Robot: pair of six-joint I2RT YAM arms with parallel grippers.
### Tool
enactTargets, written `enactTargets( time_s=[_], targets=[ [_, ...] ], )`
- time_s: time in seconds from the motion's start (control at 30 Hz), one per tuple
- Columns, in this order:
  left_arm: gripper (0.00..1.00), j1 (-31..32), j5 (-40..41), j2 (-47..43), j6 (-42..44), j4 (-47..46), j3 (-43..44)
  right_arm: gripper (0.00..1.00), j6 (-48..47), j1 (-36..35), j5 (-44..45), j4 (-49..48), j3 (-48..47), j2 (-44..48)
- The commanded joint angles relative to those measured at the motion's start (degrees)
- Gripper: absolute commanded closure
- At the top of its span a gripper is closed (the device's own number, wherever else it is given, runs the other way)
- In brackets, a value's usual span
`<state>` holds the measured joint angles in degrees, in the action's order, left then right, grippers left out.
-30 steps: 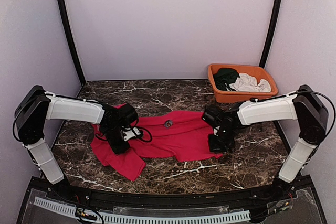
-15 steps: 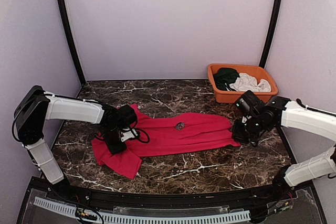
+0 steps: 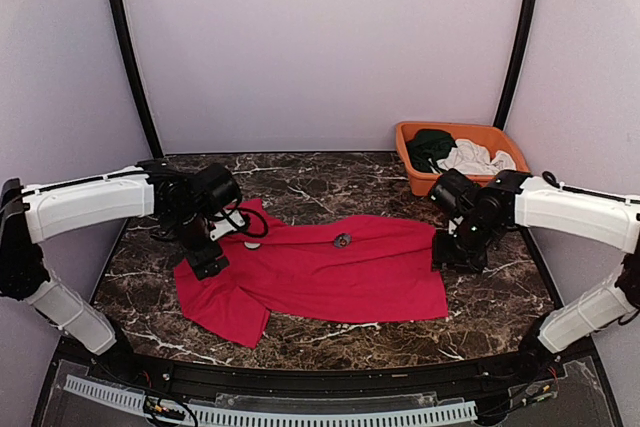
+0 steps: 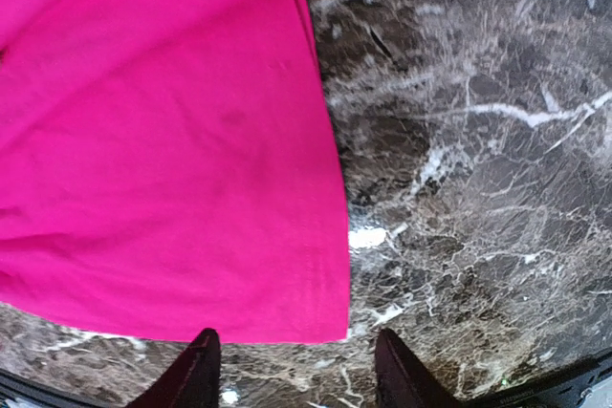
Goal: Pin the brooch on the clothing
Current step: Adjust the clothing with brooches at the center of the board, then smooth out the clothing with brooches at the center of the board.
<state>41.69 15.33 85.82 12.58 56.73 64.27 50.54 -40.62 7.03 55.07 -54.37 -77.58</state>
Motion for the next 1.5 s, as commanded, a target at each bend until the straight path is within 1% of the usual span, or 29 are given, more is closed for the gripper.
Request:
enactTargets(
  time_s=[0.0,0.03,0.07,0.1,0.13,0.2,0.23,0.27,0.3,0.33,0.37,0.47,0.5,0.6,0.73,0.83,0.97,1.07,1.1,1.13,1.17,1.27,1.4,1.47],
  targets=[
    [0.03,-0.8,7.4,-6.0,0.0,-1.0,3.7,0.42,-3.4,-0.1,2.8,3.3,-8.6,0.1],
    [0.02,-2.6,7.7,-6.4,0.1,-2.4,4.8,0.42,-4.4,0.1,3.1,3.3,-10.6,-0.6],
    [0.01,-3.9,7.1,-6.6,0.2,-5.6,5.4,0.42,-5.3,0.6,3.4,3.4,-12.7,-2.0],
    [0.00,-7.0,5.4,-6.3,0.1,-7.2,6.4,0.41,-6.3,1.2,3.9,3.5,-14.8,-3.3],
    [0.00,-9.6,3.8,-4.9,0.2,-10.6,6.9,0.41,-7.2,1.7,4.3,3.4,-16.9,-4.8],
    [0.00,-12.5,1.5,-1.1,1.3,-15.1,8.5,0.41,-8.9,2.5,5.0,2.8,-21.1,-8.2],
    [0.00,-13.1,0.7,3.2,1.6,-16.0,10.6,0.41,-9.9,3.0,5.2,2.4,-23.1,-9.9],
    [0.00,-13.8,0.0,5.6,2.4,-16.4,14.0,0.42,-10.6,3.6,5.3,2.2,-24.9,-11.7],
    [0.00,-13.9,0.0,10.6,2.7,-16.1,16.0,0.42,-11.4,4.2,5.3,2.1,-26.6,-13.5],
    [0.00,-14.0,-0.6,13.0,3.1,-15.4,20.0,0.42,-12.0,4.8,4.9,1.8,-28.4,-15.0],
    [0.00,-14.0,-0.9,17.5,3.4,-15.3,21.8,0.42,-12.5,5.2,4.1,1.4,-29.2,-16.2],
    [0.00,-14.2,-4.2,24.8,3.7,-16.1,29.8,0.43,-12.9,5.8,2.7,0.2,-29.6,-17.5],
    [0.00,-14.3,-5.1,28.2,3.4,-15.4,31.5,0.43,-13.0,5.8,2.3,-0.4,-29.3,-17.5],
    [0.00,-14.5,-6.8,33.7,3.2,-13.4,38.2,0.43,-13.0,5.9,2.4,-1.1,-27.8,-16.7],
    [0.02,-14.6,-5.4,39.5,4.1,-13.1,40.9,0.43,-13.1,6.1,2.7,-2.2,-25.6,-15.2],
    [0.06,-15.0,-5.5,42.0,4.0,-13.5,42.0,0.44,-13.3,6.1,2.4,-2.9,-24.4,-14.6],
    [0.19,-15.5,-6.0,45.3,3.5,-12.9,44.3,0.44,-13.4,6.1,2.3,-3.1,-23.7,-14.4],
    [0.22,-16.4,-6.7,45.3,1.9,-13.6,44.6,0.44,-13.6,6.1,2.5,-3.3,-23.1,-14.1],
    [0.23,-17.2,-9.0,44.9,1.3,-14.3,44.1,0.44,-13.7,6.2,2.5,-3.4,-22.9,-14.0],
    [0.23,-17.7,-10.4,43.6,0.6,-15.8,43.8,0.44,-13.7,6.2,2.5,-3.5,-22.8,-14.0],
    [0.24,-18.6,-13.5,43.0,-0.7,-16.7,42.7,0.44,-13.7,6.2,2.5,-3.4,-22.8,-14.0],
    [0.23,-20.1,-20.1,38.7,-3.7,-23.2,39.3,0.44,-13.9,6.2,2.5,-3.4,-23.1,-14.2],
    [0.22,-21.8,-24.2,36.9,-6.1,-26.2,37.5,0.44,-14.2,6.2,2.4,-3.4,-23.7,-14.7],
    [0.22,-22.0,-24.6,36.8,-7.0,-27.3,37.3,0.44,-14.3,6.3,2.2,-3.4,-23.7,-15.0]
  ],
)
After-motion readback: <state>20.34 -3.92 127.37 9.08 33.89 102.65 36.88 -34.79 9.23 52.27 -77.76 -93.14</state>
